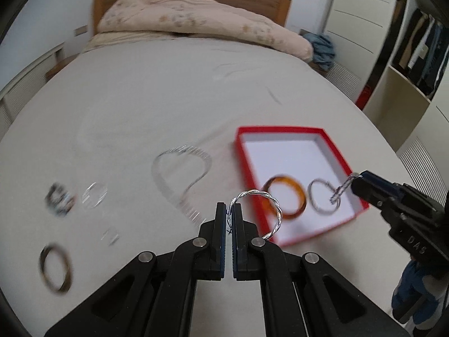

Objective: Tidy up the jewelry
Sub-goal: 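Carry the twisted bangle and watch over the red box, then lower both items into the red box and open both grippers, then withdraw both grippers toward the dark brown bangle and small silver ring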

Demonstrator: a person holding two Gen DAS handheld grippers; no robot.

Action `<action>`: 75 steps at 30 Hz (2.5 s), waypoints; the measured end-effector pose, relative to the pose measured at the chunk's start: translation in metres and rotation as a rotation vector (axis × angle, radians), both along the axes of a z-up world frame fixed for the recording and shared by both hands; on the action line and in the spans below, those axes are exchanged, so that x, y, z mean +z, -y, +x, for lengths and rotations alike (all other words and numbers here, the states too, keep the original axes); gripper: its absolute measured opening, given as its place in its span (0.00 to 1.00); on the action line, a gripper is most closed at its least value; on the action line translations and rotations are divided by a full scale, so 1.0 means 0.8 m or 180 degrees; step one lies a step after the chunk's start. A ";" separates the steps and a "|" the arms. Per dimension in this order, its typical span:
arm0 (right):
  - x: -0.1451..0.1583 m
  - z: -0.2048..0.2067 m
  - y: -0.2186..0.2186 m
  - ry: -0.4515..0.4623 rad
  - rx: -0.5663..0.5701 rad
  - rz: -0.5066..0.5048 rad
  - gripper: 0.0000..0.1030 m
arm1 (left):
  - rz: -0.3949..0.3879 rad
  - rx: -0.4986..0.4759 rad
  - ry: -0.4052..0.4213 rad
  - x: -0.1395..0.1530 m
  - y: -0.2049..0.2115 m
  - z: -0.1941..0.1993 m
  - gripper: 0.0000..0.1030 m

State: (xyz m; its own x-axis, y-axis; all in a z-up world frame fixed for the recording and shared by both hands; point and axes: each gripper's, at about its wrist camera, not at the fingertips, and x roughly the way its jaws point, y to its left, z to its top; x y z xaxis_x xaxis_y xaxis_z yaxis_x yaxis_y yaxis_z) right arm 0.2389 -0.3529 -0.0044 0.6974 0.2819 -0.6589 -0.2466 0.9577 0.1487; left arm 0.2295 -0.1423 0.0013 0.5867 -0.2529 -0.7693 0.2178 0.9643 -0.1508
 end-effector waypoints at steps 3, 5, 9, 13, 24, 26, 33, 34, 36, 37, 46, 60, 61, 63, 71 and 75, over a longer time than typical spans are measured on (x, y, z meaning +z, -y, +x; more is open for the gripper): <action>-0.015 0.036 0.026 -0.0037 -0.0114 -0.0021 0.22 | 0.0041 -0.0110 -0.0002 -0.011 0.042 0.045 0.03; -0.027 0.063 0.041 -0.0083 -0.0182 -0.0037 0.22 | 0.0086 -0.0171 -0.0011 -0.023 0.067 0.073 0.03; -0.054 0.100 0.061 -0.0207 -0.0272 -0.0050 0.22 | 0.0218 -0.0260 -0.0038 -0.046 0.099 0.110 0.03; -0.084 0.119 0.077 -0.0418 -0.0353 -0.0068 0.22 | 0.0367 -0.0329 -0.0102 -0.070 0.119 0.126 0.03; -0.105 0.112 0.076 -0.0569 -0.0327 -0.0264 0.23 | 0.0498 -0.0402 -0.0265 -0.102 0.124 0.127 0.03; -0.104 0.113 0.075 -0.0578 -0.0315 -0.0301 0.23 | 0.0521 -0.0410 -0.0259 -0.101 0.127 0.127 0.04; -0.091 0.105 0.081 -0.0534 -0.0371 -0.0283 0.34 | 0.0507 -0.0374 -0.0209 -0.091 0.128 0.120 0.06; -0.087 0.102 0.081 -0.0517 -0.0380 -0.0299 0.35 | 0.0499 -0.0377 -0.0189 -0.088 0.126 0.116 0.08; -0.079 0.096 0.081 -0.0496 -0.0393 -0.0302 0.36 | 0.0483 -0.0382 -0.0148 -0.077 0.125 0.107 0.10; -0.073 0.090 0.082 -0.0482 -0.0404 -0.0284 0.36 | 0.0477 -0.0382 -0.0131 -0.072 0.125 0.104 0.11; -0.018 0.028 0.072 -0.0362 -0.0478 -0.0186 0.36 | 0.0442 -0.0347 0.0045 -0.011 0.108 0.040 0.21; 0.057 -0.105 0.008 -0.0178 -0.0360 -0.0113 0.36 | 0.0523 -0.0153 0.0236 0.061 0.028 -0.091 0.40; 0.060 -0.114 0.004 -0.0174 -0.0361 -0.0105 0.36 | 0.0528 -0.0122 0.0253 0.066 0.018 -0.102 0.42; 0.067 -0.129 -0.003 -0.0161 -0.0363 -0.0081 0.36 | 0.0530 -0.0079 0.0279 0.073 0.006 -0.119 0.43; 0.102 -0.188 -0.039 -0.0038 -0.0305 -0.0019 0.36 | 0.0609 0.0095 0.0480 0.107 -0.039 -0.191 0.51; 0.115 -0.216 -0.061 0.0042 -0.0232 -0.0049 0.43 | 0.0601 0.0193 0.0572 0.122 -0.057 -0.223 0.55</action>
